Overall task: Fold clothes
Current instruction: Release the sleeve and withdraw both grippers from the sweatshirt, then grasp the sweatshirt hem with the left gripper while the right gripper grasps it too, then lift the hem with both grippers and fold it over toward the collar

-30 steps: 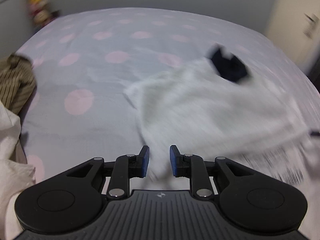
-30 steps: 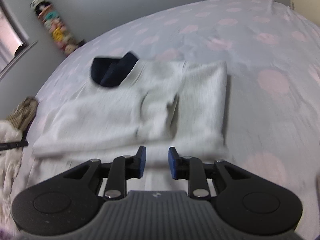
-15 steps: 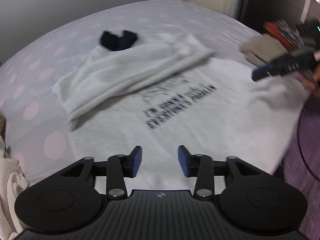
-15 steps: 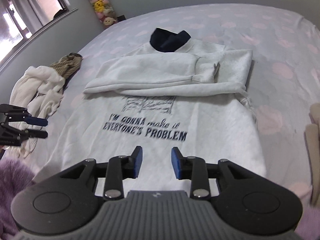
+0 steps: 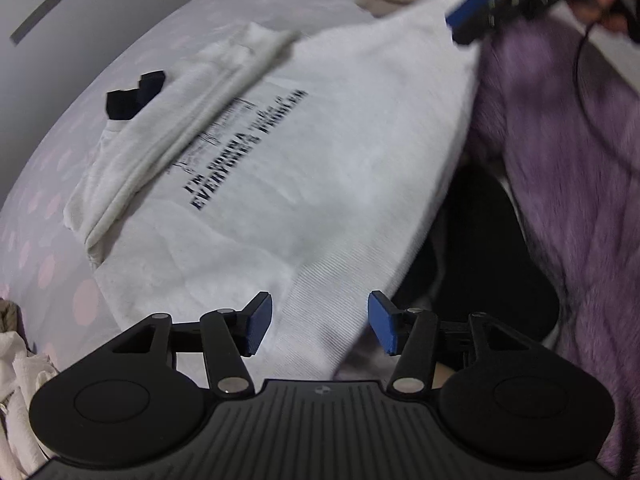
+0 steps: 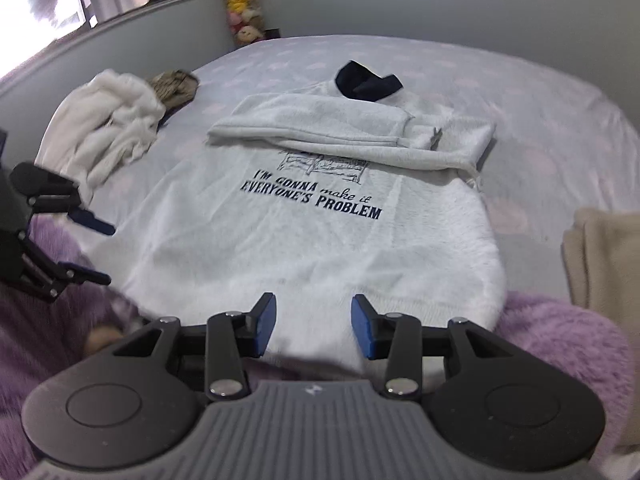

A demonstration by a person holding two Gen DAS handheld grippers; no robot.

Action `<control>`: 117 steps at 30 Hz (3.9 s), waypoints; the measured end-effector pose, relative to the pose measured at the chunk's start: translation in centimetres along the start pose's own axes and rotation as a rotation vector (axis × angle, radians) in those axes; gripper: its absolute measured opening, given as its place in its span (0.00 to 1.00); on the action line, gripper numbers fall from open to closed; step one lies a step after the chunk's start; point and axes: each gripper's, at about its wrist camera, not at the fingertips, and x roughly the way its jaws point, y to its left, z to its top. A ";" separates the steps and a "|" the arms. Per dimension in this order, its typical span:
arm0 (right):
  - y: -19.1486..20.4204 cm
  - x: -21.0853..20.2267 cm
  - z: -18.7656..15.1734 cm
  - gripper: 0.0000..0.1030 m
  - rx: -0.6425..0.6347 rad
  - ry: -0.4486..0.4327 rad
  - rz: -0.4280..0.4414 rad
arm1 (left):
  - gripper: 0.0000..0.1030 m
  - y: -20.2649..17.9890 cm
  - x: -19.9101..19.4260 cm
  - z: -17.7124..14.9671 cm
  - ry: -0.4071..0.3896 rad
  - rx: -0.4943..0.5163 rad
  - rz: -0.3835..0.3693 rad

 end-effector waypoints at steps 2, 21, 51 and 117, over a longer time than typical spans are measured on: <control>0.3 -0.6 -0.7 0.47 -0.011 -0.005 -0.010 | 0.51 -0.9 0.9 -0.2 0.031 0.025 0.015; 3.4 -2.0 -2.9 0.56 -0.149 0.003 -0.066 | 0.51 -2.3 7.1 -0.1 0.244 0.081 0.165; 5.4 2.2 -4.2 0.44 -0.779 0.048 -0.425 | 0.06 0.7 1.1 -0.8 -0.002 -0.138 0.135; -7.6 0.8 18.1 0.07 -0.351 -0.241 -0.464 | 0.04 19.4 -4.0 13.8 -0.164 -0.109 0.587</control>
